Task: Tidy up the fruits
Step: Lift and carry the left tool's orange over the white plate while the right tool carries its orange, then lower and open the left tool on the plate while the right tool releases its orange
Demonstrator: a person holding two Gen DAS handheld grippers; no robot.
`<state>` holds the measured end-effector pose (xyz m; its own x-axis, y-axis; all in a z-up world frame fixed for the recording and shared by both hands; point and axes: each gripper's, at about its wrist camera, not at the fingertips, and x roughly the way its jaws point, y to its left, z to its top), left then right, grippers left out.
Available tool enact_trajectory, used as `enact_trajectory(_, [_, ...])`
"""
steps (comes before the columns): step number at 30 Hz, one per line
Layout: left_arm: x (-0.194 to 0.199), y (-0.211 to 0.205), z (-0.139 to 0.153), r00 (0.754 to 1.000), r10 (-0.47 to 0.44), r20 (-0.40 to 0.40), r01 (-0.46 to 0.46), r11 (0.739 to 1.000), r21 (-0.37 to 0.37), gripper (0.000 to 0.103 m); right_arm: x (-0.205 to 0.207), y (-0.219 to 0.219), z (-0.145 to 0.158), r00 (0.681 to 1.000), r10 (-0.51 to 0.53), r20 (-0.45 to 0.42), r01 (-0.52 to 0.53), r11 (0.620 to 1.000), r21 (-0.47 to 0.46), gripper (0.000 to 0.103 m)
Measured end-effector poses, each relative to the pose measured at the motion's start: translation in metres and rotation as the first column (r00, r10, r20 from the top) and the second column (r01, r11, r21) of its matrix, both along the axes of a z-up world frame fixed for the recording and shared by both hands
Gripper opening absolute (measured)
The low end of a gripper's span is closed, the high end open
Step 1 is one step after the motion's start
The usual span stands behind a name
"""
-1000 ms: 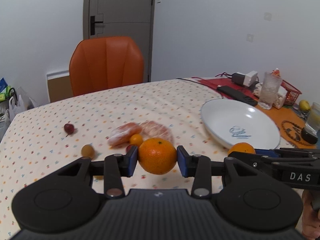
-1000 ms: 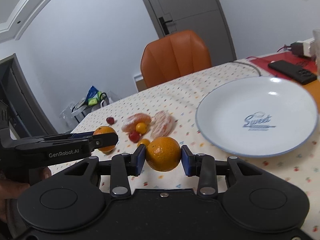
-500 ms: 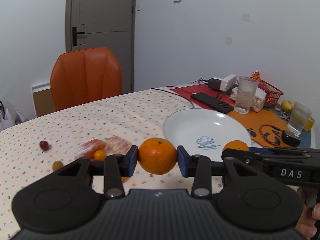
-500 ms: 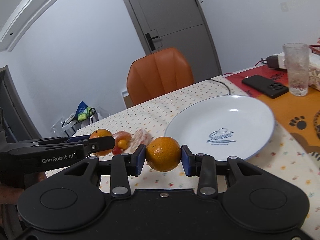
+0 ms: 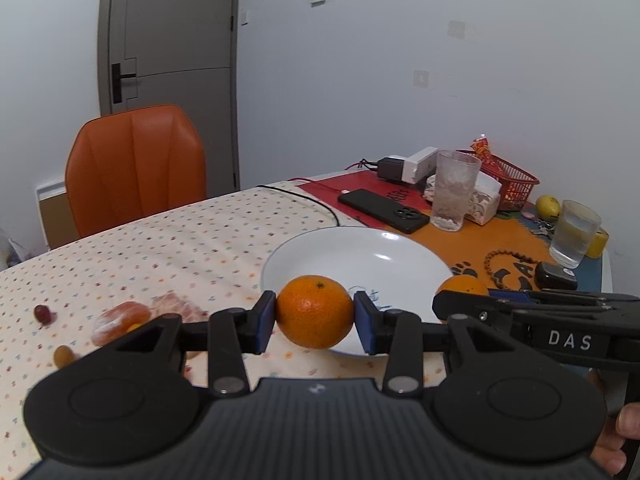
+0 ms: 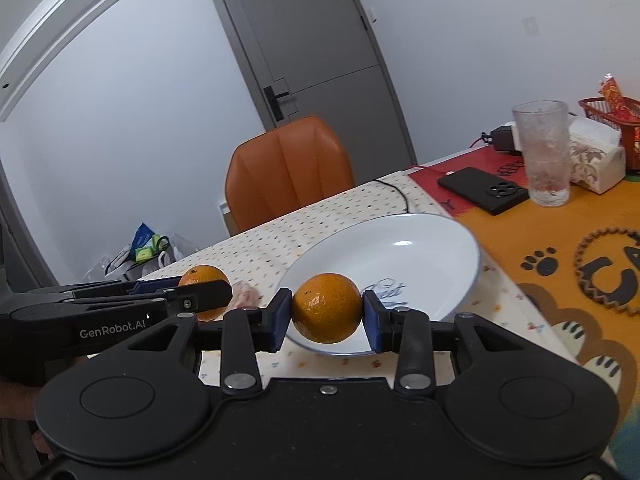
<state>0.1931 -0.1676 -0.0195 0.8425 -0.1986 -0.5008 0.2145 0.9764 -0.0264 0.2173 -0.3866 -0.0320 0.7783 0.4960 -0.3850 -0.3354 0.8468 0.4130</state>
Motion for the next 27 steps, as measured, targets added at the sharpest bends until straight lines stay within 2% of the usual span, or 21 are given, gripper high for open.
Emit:
enact_trajectory(12, [0.027,-0.024,-0.013,0.999,-0.026,-0.027,0.026,1.0,0.005,0.04,0.016,-0.027,-0.014,0.999,-0.048,-0.016,0.048,0.999,0.007,0.036])
enact_trajectory(20, [0.05,-0.03,-0.032,0.996,-0.03,-0.078,0.031,0.999,0.009,0.04,0.035,-0.029,-0.019,0.998,-0.059,-0.021,0.06,0.998,0.017,0.036])
enact_trajectory(27, [0.069,-0.031,-0.048,0.993,-0.018,-0.117,0.02,1.0,0.012,0.04,0.053,-0.021,-0.026,0.998,-0.051,-0.026,0.051,0.999,-0.009,0.036])
